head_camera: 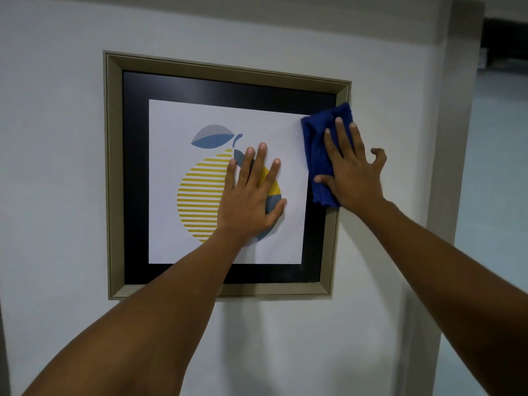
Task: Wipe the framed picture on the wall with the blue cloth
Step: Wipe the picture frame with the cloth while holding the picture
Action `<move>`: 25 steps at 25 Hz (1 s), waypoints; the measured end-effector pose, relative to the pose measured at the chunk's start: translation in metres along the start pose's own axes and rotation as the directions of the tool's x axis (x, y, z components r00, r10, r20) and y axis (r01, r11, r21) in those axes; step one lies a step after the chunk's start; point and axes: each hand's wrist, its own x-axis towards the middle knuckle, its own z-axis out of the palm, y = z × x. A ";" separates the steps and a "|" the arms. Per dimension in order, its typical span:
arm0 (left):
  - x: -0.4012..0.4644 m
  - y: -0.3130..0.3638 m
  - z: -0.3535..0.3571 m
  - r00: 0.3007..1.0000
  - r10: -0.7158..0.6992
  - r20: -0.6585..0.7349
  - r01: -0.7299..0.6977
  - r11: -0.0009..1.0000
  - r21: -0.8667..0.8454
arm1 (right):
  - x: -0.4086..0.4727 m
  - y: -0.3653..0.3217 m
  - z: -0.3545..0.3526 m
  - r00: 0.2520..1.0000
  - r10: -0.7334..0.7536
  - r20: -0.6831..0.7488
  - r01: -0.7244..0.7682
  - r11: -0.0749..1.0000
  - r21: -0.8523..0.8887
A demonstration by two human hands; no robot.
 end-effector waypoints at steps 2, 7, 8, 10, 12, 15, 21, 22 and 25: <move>-0.001 0.000 0.001 1.000 0.000 -0.001 0.000 1.000 -0.001 | 0.013 0.000 -0.001 1.000 0.014 0.005 -0.014 1.000 0.002; -0.001 0.001 0.001 1.000 -0.004 0.003 0.004 1.000 0.000 | -0.056 -0.019 0.034 0.999 -0.023 -0.047 0.024 0.999 0.030; 0.000 0.001 0.000 1.000 -0.006 0.006 0.006 1.000 -0.001 | -0.077 -0.026 0.044 0.999 -0.010 -0.033 0.012 0.999 0.046; 0.000 0.001 -0.001 1.000 -0.003 0.011 0.004 1.000 -0.007 | -0.123 -0.040 0.062 1.000 0.001 0.027 -0.002 0.999 0.050; -0.001 0.002 -0.001 1.000 0.001 0.016 -0.001 1.000 -0.004 | -0.163 -0.053 0.076 0.993 -0.019 0.119 0.012 0.998 0.061; -0.001 0.001 0.000 1.000 -0.007 0.019 0.007 1.000 -0.007 | -0.184 -0.060 0.084 0.978 -0.026 0.207 0.010 0.997 0.081; -0.001 0.001 0.000 1.000 -0.004 0.004 0.004 1.000 -0.014 | -0.144 -0.036 0.070 0.980 -0.127 0.154 0.137 0.989 -0.057; 0.000 0.001 0.001 1.000 -0.005 0.003 0.005 1.000 -0.014 | -0.132 -0.029 0.065 0.982 -0.151 0.116 0.161 0.984 -0.079; 0.000 0.000 0.001 1.000 0.004 0.011 -0.004 1.000 -0.010 | -0.075 -0.012 0.041 0.992 -0.122 -0.021 0.120 0.990 -0.079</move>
